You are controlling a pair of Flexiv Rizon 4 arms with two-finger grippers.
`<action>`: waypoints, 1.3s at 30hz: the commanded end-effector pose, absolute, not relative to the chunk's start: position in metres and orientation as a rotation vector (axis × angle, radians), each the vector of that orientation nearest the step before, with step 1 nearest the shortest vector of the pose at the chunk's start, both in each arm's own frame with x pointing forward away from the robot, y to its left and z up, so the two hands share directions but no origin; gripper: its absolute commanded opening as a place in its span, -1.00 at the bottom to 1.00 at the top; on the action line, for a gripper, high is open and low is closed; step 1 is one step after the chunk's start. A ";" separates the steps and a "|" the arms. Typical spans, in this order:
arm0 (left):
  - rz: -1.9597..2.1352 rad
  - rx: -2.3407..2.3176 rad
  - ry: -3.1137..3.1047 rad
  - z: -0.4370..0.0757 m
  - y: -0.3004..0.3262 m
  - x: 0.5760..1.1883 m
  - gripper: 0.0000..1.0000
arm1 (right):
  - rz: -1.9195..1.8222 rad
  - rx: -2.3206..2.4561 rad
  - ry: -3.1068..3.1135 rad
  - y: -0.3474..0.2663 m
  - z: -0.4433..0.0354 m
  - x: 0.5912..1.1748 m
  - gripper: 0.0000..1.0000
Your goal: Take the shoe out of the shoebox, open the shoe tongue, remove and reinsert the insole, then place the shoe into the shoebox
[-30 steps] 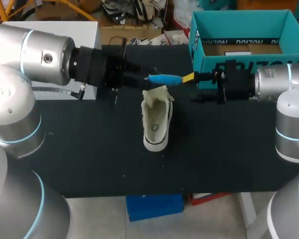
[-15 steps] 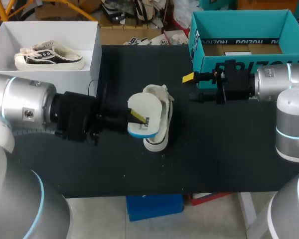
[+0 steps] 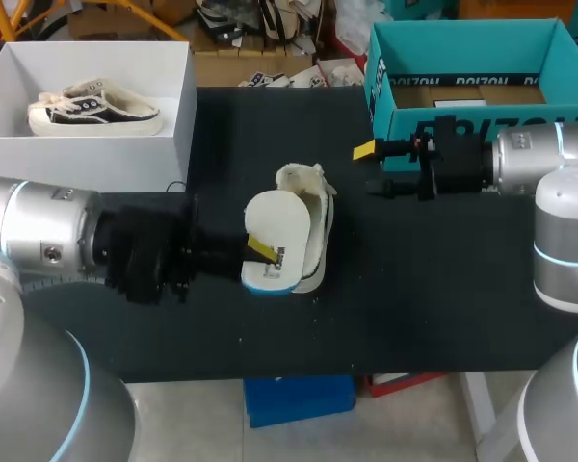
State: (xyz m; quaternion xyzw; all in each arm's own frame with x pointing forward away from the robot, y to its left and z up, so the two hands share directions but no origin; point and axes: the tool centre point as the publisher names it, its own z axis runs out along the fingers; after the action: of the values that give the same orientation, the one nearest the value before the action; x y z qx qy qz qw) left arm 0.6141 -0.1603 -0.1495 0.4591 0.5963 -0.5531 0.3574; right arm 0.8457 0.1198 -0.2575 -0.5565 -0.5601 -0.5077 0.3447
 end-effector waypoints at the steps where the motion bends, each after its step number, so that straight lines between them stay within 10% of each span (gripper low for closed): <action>1: -1.400 1.208 1.504 -0.160 -0.165 0.614 -1.00 | -1.322 -1.448 -1.452 0.121 -0.259 0.845 1.00; 39: -1.262 1.307 1.381 -0.250 -0.189 0.697 -1.00 | -1.322 -1.448 -1.452 0.121 -0.259 0.845 1.00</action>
State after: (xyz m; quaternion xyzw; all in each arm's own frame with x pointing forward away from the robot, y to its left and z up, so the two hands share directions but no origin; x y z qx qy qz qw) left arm 0.6976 -0.1880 -0.2493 0.5198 0.5498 -0.5043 0.4163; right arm 0.8459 0.1196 -0.2578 -0.5563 -0.5601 -0.5079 0.3448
